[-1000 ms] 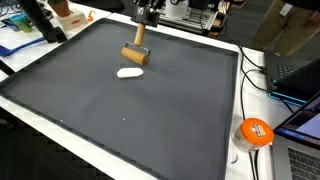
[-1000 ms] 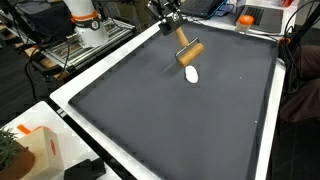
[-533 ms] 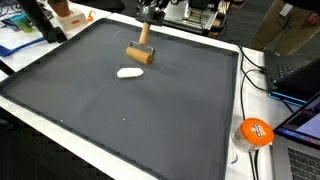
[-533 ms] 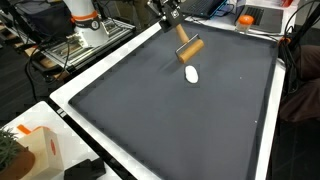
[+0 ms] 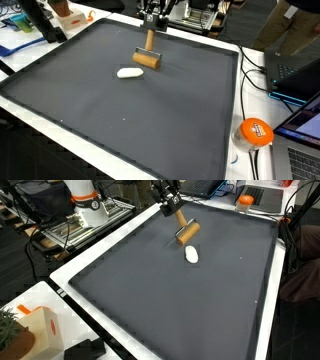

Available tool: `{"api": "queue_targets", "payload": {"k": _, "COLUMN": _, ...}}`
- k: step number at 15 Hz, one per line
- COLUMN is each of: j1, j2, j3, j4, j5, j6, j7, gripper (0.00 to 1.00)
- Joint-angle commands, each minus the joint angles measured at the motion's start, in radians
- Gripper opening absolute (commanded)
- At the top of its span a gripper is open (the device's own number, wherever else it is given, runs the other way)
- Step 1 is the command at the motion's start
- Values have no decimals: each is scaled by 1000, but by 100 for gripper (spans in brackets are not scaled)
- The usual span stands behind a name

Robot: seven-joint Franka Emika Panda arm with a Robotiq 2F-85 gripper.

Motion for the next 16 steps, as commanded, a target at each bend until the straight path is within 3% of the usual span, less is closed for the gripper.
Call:
{"api": "queue_targets", "payload": {"k": 1, "j1": -171, "j2": -166, "j3": 152, "j4": 12, "j5": -212, "j6": -233, "j7": 136, "gripper": 22}}
{"api": "queue_targets", "payload": {"k": 5, "j1": -206, "j2": -272, "j3": 184, "j4": 172, "j5": -354, "j6": -462, "j7": 244, "gripper": 22}}
{"api": "queue_targets", "payload": {"k": 6, "j1": -129, "j2": -247, "j3": 92, "j4": 214, "j5": -502, "j6": -513, "j7": 347, "gripper": 22}}
{"api": "queue_targets", "payload": {"k": 7, "j1": -148, "j2": -247, "j3": 106, "j4": 278, "j5": -570, "j6": -593, "j7": 398, "gripper": 22}}
{"api": "queue_targets", "payload": {"k": 8, "j1": -22, "j2": -157, "j3": -3, "j4": 185, "j5": -636, "j6": -444, "j7": 429, "gripper": 22}}
{"api": "queue_targets", "payload": {"k": 9, "j1": 4, "j2": -162, "j3": -29, "j4": 215, "j5": -703, "j6": -475, "j7": 487, "gripper": 47}}
{"api": "queue_targets", "payload": {"k": 12, "j1": 82, "j2": -134, "j3": -114, "j4": 189, "j5": -753, "j6": -457, "j7": 516, "gripper": 47}}
{"api": "queue_targets", "payload": {"k": 16, "j1": 92, "j2": -103, "j3": -129, "j4": 181, "j5": -757, "j6": -438, "j7": 513, "gripper": 47}}
